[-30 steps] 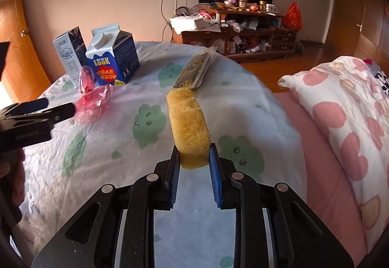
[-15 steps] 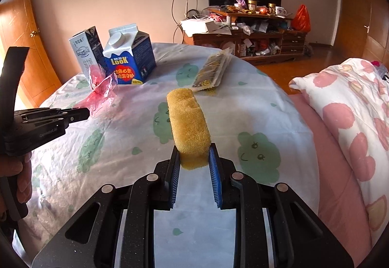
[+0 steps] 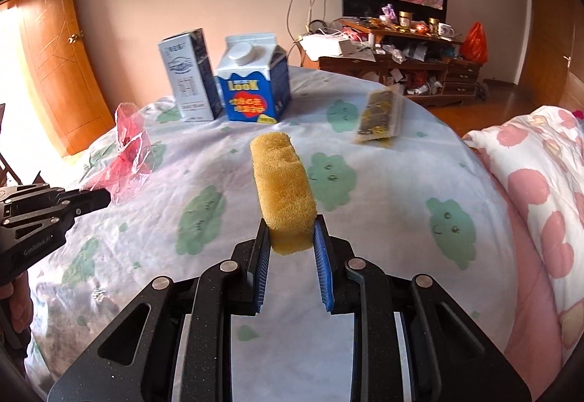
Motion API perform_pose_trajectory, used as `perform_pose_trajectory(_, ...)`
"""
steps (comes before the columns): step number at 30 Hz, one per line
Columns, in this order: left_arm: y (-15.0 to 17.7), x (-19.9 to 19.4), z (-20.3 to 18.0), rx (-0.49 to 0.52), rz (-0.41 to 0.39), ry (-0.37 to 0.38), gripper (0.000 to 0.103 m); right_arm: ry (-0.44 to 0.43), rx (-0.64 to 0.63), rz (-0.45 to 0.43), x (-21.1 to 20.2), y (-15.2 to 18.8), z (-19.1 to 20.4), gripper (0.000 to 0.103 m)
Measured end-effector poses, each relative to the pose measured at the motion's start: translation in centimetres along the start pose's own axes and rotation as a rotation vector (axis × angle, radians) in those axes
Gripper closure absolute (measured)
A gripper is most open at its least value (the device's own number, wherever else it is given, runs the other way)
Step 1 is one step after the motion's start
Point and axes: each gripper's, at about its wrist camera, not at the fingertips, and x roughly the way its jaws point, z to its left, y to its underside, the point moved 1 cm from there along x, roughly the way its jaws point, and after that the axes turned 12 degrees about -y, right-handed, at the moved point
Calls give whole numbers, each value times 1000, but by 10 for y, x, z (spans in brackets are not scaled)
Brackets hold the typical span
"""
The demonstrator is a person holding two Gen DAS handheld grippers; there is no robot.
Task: Collect trash
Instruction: 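Carry the pink bag and yellow sponge over the light-blue bin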
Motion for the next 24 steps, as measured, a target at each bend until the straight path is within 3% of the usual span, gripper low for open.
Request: perform_pose_trajectory(24, 66, -44, 83, -124, -4, -94, 98, -107, -132, 10, 22, 3, 105, 79)
